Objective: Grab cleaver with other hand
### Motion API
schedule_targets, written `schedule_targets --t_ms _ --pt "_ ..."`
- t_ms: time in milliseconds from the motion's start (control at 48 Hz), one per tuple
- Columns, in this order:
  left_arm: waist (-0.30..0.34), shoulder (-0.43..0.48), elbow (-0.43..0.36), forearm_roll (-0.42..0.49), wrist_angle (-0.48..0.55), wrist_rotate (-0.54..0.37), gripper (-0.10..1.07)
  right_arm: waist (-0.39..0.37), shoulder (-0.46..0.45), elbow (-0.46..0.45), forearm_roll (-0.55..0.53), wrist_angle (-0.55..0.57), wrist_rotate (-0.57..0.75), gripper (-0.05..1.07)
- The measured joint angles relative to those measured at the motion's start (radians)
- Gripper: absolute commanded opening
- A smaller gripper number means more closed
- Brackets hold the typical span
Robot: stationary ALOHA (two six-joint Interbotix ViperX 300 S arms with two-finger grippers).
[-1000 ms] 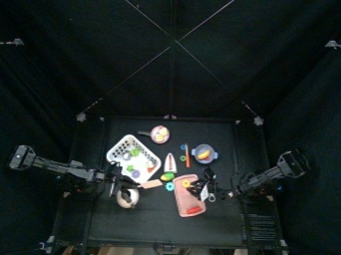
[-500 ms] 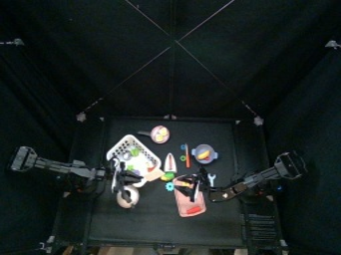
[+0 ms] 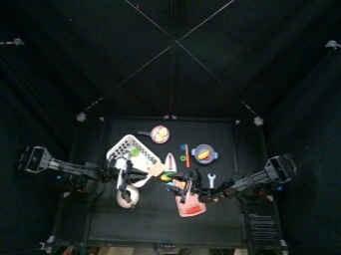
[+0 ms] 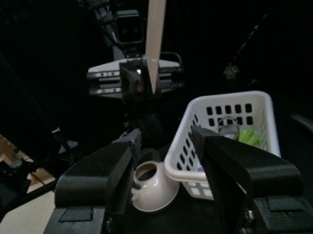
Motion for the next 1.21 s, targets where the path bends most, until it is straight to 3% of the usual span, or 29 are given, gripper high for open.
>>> schedule_targets --t_ms 542,1208 --pt "-0.003 0.043 -0.034 -0.009 -0.002 -0.003 0.36 -0.003 0.002 0.005 -0.092 0.183 0.0 0.84" --pt "-0.003 0.071 -0.046 -0.025 0.0 -0.003 0.36 -0.055 0.046 -0.041 -0.124 0.196 0.0 0.83"
